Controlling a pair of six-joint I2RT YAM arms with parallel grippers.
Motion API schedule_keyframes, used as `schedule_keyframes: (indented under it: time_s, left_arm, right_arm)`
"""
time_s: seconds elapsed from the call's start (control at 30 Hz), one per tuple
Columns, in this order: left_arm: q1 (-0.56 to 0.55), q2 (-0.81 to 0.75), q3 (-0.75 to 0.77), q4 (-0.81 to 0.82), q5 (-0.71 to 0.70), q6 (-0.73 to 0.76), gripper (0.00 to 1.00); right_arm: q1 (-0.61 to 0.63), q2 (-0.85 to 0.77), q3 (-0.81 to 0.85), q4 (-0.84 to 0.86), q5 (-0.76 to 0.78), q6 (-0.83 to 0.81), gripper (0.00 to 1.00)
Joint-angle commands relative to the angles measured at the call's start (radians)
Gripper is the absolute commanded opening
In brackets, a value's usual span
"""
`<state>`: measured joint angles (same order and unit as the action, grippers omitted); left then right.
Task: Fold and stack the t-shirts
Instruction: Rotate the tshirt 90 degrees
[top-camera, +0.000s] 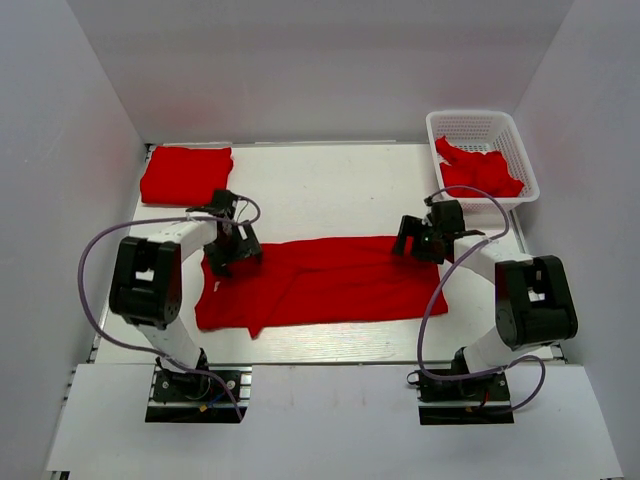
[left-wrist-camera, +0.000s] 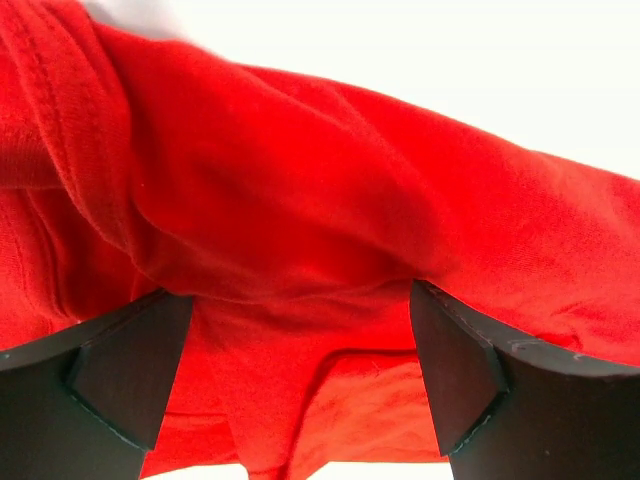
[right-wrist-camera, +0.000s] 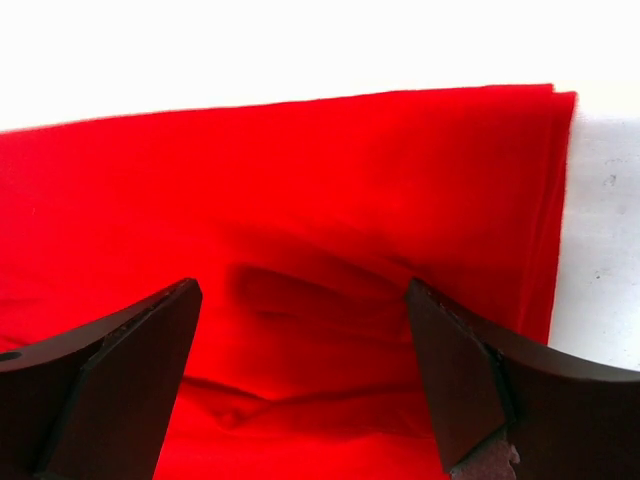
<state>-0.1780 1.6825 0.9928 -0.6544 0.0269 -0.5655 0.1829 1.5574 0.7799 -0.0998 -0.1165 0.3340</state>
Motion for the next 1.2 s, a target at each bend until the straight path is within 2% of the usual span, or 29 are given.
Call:
schedule_keyframes:
  time_s: [0.0,0.07,0.1,0.17,0.2,0.27,0.3,0.33,0.37,0.4,0.43,0.47,0.5,0.57,0.6,0.67,0.7,0.73,0.87,1.03,1.17]
  left_arm:
    - [0.008,0.162,0.115,0.101,-0.013,0.039,1.0]
    - [0.008,0.309,0.223,0.113,0.049,0.073,1.0]
    - [-0.003,0.366,0.363,0.113,0.076,0.085,1.0]
    - [-0.027,0.487,0.534,0.113,0.157,0.128,1.0]
    - [-0.028,0.626,0.728,0.113,0.216,0.139,1.0]
    - [-0.054,0.777,0.942,0.113,0.366,0.153,1.0]
    - [-0.054,0.854,1.172,0.104,0.398,0.153,1.0]
    - [-0.07,1.007,1.292,0.104,0.427,0.153,1.0]
    - [-0.08,1.073,1.399,0.104,0.464,0.127,1.0]
    - [-0.098,1.121,1.517,0.149,0.494,0.115,1.0]
    - [-0.107,1.144,1.509,0.221,0.52,0.092,1.0]
    - [-0.107,1.132,1.474,0.398,0.556,0.035,1.0]
    - [-0.13,1.117,1.383,0.482,0.556,0.012,1.0]
    - [-0.149,1.117,1.383,0.527,0.484,0.003,1.0]
    - [-0.158,1.128,1.417,0.527,0.469,0.003,1.0]
    - [-0.169,1.141,1.428,0.597,0.478,-0.013,1.0]
    - [-0.169,1.142,1.428,0.616,0.478,-0.04,1.0]
    - [-0.169,1.142,1.428,0.636,0.478,-0.049,1.0]
    - [-0.169,1.142,1.405,0.677,0.467,-0.059,1.0]
    - [-0.178,1.054,1.394,0.699,0.478,-0.048,1.0]
    - [-0.178,0.961,1.44,0.645,0.487,-0.007,1.0]
  right_arm:
    - [-0.01,0.01,-0.071,-0.041,0.002,-0.052,0.9]
    - [-0.01,-0.034,-0.091,-0.04,-0.067,-0.065,0.9]
    - [-0.005,-0.063,-0.109,-0.031,-0.159,-0.09,0.9]
    - [0.047,-0.106,-0.135,-0.028,-0.247,-0.084,0.9]
    - [0.061,-0.12,-0.148,-0.028,-0.276,-0.07,0.9]
    - [0.145,-0.129,-0.166,-0.038,-0.333,-0.066,0.9]
    - [0.168,-0.125,-0.186,-0.041,-0.344,-0.049,0.9]
    - [0.191,-0.122,-0.195,-0.025,-0.389,-0.046,0.9]
    - [0.276,-0.109,-0.209,-0.017,-0.414,-0.041,0.9]
    - [0.308,-0.1,-0.212,-0.003,-0.463,-0.05,0.9]
    - [0.376,-0.089,-0.194,-0.015,-0.504,-0.082,0.9]
    - [0.451,-0.07,-0.18,-0.027,-0.538,-0.126,0.9]
    - [0.486,-0.047,-0.144,-0.088,-0.552,-0.148,0.9]
    - [0.617,-0.016,-0.096,-0.119,-0.589,-0.226,0.9]
    - [0.665,0.006,-0.056,-0.186,-0.575,-0.248,0.9]
    - [0.699,0.013,-0.012,-0.21,-0.555,-0.315,0.9]
    - [0.705,0.013,0.013,-0.222,-0.564,-0.322,0.85]
    - [0.705,0.009,0.033,-0.222,-0.578,-0.329,0.9]
    - [0.711,-0.034,0.05,-0.08,-0.67,-0.255,0.9]
    - [0.701,-0.126,0.134,-0.13,-0.473,-0.26,0.9]
    - [0.698,-0.212,0.148,-0.111,-0.292,-0.175,0.9]
